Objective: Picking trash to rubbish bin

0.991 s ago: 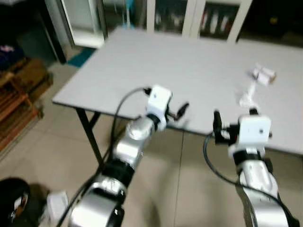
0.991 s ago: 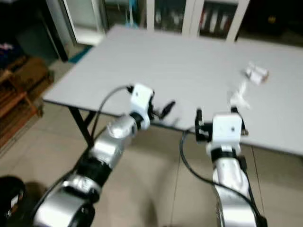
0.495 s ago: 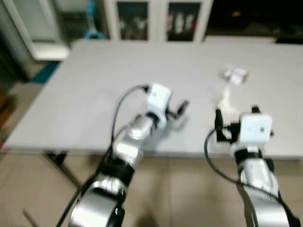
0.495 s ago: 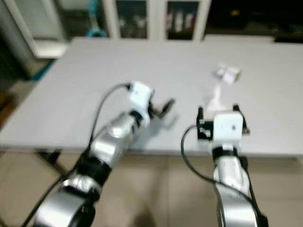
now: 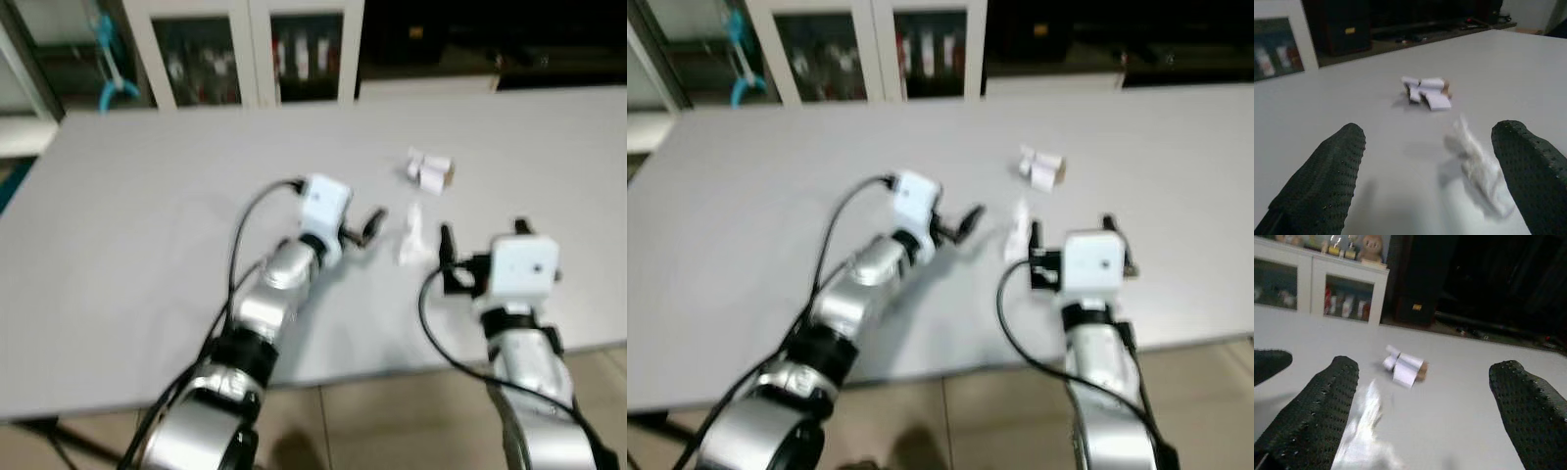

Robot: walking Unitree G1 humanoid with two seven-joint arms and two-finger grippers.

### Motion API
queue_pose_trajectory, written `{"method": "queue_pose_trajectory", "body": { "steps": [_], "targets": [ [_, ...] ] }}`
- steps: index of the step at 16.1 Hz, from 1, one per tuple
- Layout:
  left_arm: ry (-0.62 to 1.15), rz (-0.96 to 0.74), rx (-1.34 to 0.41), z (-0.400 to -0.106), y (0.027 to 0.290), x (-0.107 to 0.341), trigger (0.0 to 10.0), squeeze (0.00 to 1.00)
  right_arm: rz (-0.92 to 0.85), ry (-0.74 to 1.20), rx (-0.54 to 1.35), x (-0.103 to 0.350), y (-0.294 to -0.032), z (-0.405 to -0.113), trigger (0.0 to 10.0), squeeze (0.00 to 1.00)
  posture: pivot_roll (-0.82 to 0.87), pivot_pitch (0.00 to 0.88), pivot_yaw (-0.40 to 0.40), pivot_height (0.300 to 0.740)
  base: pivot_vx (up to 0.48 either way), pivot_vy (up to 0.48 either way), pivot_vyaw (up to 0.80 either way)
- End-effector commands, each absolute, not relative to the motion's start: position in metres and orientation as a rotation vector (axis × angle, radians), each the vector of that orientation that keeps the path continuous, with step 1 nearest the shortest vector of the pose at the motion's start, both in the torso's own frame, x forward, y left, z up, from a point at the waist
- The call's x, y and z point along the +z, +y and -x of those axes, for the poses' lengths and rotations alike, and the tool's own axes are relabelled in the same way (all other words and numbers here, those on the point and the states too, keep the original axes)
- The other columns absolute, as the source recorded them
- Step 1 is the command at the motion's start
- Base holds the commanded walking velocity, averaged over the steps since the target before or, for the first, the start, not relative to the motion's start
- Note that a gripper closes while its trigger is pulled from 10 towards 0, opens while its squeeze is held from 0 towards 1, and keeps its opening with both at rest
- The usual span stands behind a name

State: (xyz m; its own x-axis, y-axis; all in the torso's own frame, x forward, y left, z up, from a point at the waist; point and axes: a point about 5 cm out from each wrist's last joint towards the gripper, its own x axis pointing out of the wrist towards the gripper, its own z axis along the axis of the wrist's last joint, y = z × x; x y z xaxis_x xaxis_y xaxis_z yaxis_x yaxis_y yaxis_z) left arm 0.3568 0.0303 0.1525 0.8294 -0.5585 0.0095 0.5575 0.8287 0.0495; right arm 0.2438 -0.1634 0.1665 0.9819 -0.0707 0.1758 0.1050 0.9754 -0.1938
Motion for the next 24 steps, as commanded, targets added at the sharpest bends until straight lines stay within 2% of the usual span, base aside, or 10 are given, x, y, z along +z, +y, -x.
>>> {"method": "queue_pose_trajectory", "body": {
  "steps": [1, 9, 12, 24],
  "targets": [
    [-0.028, -0.054, -0.545, -0.361, 0.045, 0.154, 10.0, 0.0, 0.193, -0.179, -0.071, 0.169, -0.157, -0.245, 10.0, 0.0, 0.08, 0.061, -0.017, 0.74, 0.0, 0.0, 0.0],
    [-0.01, -0.064, -0.525, -0.362, 0.05, 0.15, 10.0, 0.0, 0.127, -0.117, -0.087, 0.161, -0.158, -0.249, 10.0, 0.0, 0.09, 0.076, -0.014, 0.74, 0.0, 0.0, 0.0],
    [-0.007, -0.075, -0.528, -0.359, 0.059, 0.149, 10.0, 0.0, 0.088, -0.083, -0.09, 0.155, -0.158, -0.25, 10.0, 0.0, 0.12, 0.125, 0.006, 0.74, 0.0, 0.0, 0.0],
    [0.028, -0.103, -0.544, -0.338, 0.077, 0.145, 10.0, 0.0, 0.046, -0.033, -0.094, 0.146, -0.168, -0.275, 10.0, 0.0, 0.21, 0.231, 0.027, 0.74, 0.0, 0.0, 0.0]
  ]
}}
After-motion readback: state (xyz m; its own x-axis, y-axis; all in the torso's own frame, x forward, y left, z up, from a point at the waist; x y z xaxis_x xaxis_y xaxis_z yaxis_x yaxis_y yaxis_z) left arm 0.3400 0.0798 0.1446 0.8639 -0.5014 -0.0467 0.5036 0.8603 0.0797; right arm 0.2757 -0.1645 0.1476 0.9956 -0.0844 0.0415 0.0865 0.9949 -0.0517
